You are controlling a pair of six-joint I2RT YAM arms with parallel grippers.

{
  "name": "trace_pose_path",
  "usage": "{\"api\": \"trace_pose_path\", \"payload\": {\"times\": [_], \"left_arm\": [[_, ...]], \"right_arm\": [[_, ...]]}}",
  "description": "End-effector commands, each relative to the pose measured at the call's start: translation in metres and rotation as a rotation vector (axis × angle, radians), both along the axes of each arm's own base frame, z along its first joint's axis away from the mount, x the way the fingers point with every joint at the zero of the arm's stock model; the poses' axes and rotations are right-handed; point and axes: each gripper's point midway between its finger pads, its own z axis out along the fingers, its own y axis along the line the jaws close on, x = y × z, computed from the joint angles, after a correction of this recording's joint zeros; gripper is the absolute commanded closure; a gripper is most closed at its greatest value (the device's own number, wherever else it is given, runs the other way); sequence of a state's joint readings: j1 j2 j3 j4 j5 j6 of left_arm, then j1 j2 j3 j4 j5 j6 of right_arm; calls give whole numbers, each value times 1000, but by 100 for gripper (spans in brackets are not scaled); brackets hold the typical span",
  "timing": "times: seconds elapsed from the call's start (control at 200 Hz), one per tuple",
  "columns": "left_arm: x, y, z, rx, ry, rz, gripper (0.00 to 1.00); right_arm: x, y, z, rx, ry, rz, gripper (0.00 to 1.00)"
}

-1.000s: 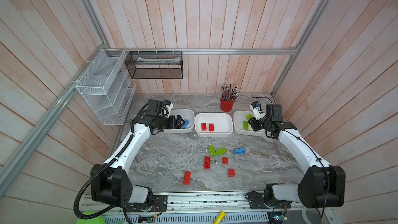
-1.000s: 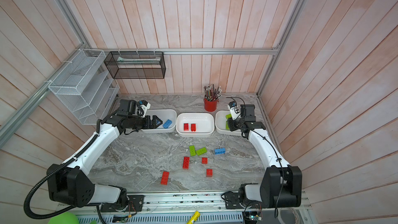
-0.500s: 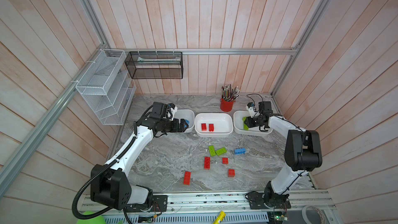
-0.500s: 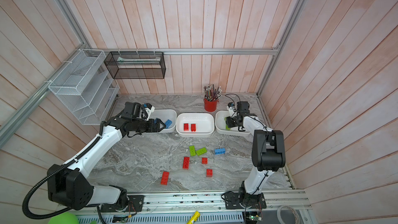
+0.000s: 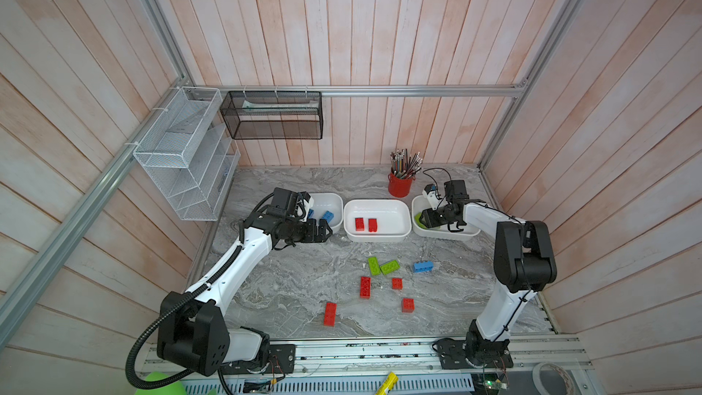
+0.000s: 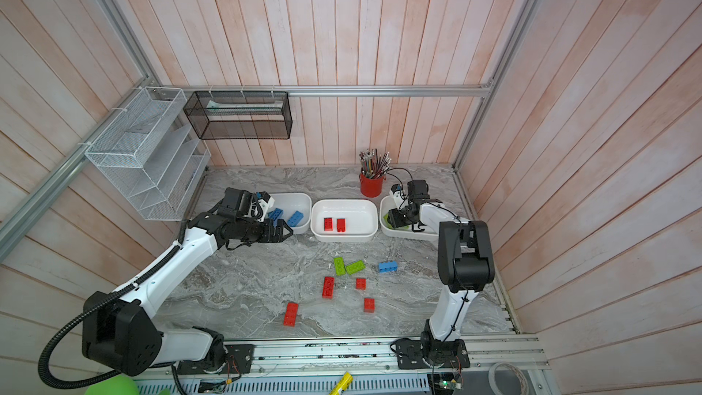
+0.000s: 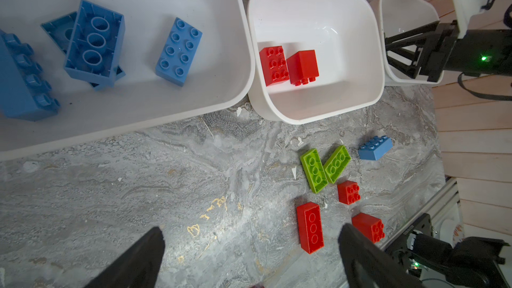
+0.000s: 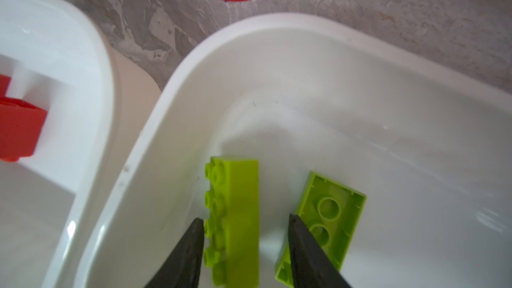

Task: Sort the legos into containers by color
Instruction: Place the lego in the container, then pick up the lego from the middle-left of the table.

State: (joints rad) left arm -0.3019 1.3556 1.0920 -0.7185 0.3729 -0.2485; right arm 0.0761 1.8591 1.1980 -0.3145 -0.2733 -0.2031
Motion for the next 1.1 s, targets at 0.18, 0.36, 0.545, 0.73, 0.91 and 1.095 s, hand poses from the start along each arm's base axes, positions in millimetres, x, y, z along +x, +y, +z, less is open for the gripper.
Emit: {"api": "trace_pose_path", "payload": {"times": [0.18, 0.36, 0.545, 0.73, 0.91, 1.095], "left_arm": [[-19, 1, -1, 63, 14, -2, 1], [-25, -6, 9, 62, 2, -16, 1], [-43, -19, 12, 65, 28, -52, 1], [-75, -46, -4, 82, 102, -118, 3], [-118, -46, -30, 184, 201, -118, 5], [-153, -41, -62, 252, 271, -79, 9]], "right_arm": [[-5, 14, 69, 1, -104, 40, 41], [-45, 54, 136, 105, -249, 138, 34], [-99, 89, 158, 184, -301, 217, 23], [-125, 81, 149, 198, -270, 175, 18], [-138, 78, 140, 203, -231, 166, 11], [-150, 92, 142, 289, -206, 218, 2]]}}
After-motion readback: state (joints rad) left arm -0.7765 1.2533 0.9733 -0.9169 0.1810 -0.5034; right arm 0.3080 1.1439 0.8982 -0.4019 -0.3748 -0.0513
